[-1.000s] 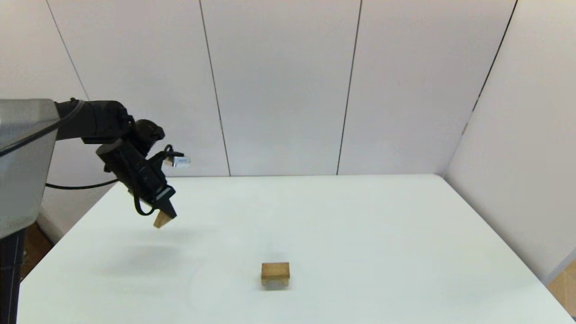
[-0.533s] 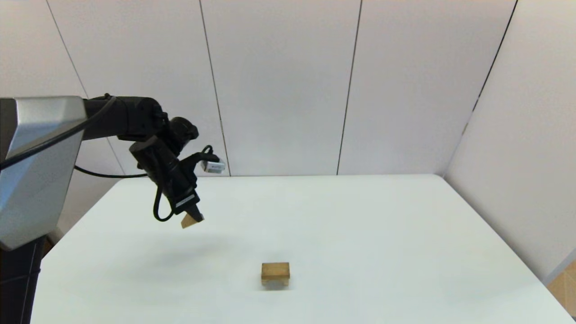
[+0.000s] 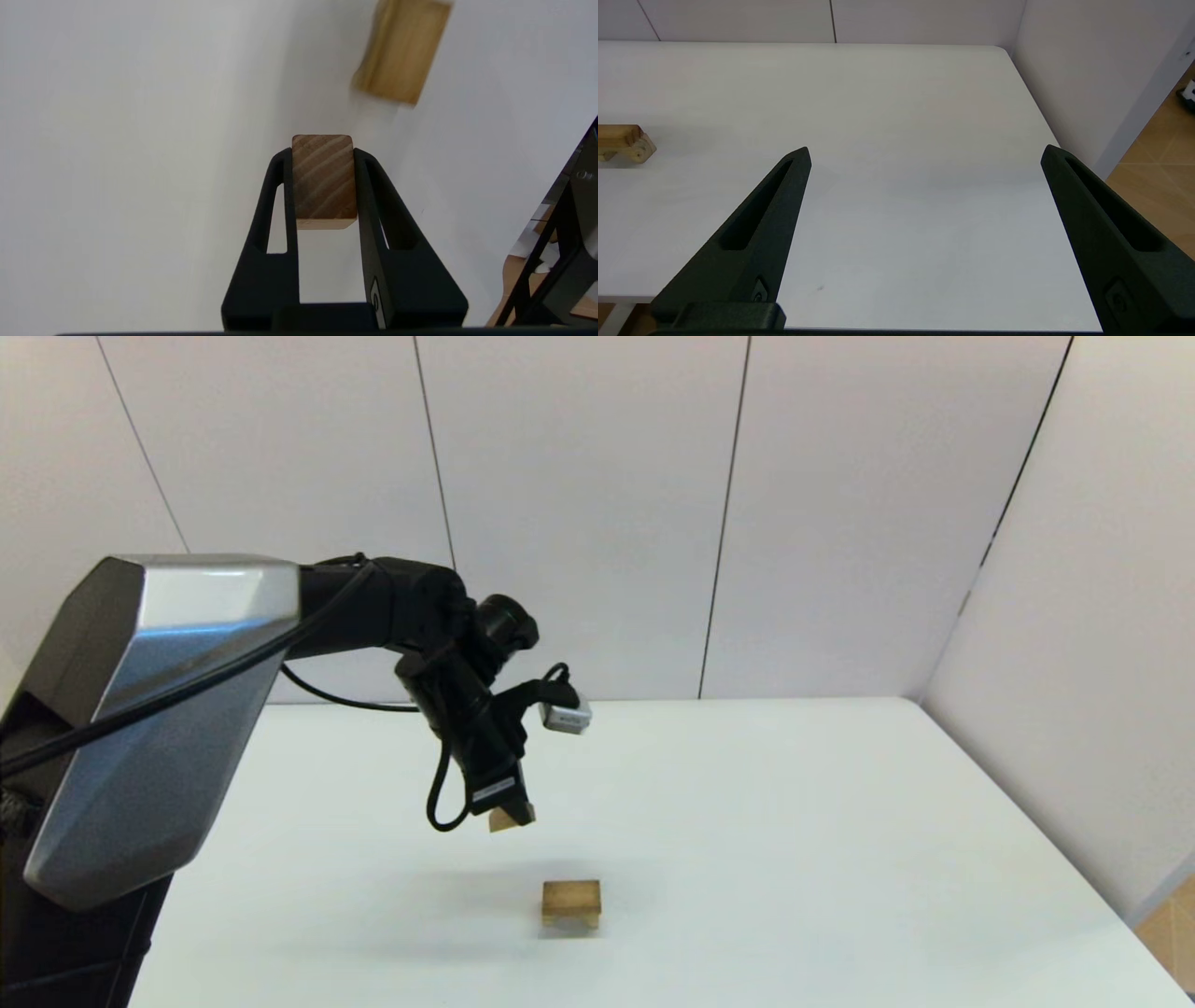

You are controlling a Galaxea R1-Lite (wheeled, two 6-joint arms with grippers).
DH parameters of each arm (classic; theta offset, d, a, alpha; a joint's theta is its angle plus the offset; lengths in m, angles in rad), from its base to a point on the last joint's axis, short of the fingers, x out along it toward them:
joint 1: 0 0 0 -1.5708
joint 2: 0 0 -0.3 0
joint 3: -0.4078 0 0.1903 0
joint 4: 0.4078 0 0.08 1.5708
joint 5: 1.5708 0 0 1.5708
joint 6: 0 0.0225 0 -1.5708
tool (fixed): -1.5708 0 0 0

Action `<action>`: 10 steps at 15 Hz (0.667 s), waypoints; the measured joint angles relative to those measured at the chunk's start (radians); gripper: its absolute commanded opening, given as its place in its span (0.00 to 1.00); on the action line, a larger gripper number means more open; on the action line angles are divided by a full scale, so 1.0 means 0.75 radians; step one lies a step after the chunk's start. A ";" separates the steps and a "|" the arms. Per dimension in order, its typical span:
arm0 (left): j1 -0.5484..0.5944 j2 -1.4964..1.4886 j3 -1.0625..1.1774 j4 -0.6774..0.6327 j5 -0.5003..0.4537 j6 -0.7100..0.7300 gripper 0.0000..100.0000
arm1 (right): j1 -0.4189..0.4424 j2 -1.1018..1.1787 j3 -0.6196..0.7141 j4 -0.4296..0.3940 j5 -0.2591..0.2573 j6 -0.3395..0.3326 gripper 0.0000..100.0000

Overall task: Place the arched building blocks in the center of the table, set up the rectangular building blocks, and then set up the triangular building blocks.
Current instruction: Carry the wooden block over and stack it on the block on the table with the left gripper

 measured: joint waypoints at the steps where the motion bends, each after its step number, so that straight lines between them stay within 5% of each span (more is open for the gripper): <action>1: -0.044 0.015 -0.001 -0.024 -0.001 -0.002 0.00 | 0.000 0.000 0.000 0.000 0.000 0.000 1.00; 10: -0.236 0.093 0.012 0.010 0.002 -0.034 0.00 | 0.000 0.000 0.000 0.000 0.000 -0.001 1.00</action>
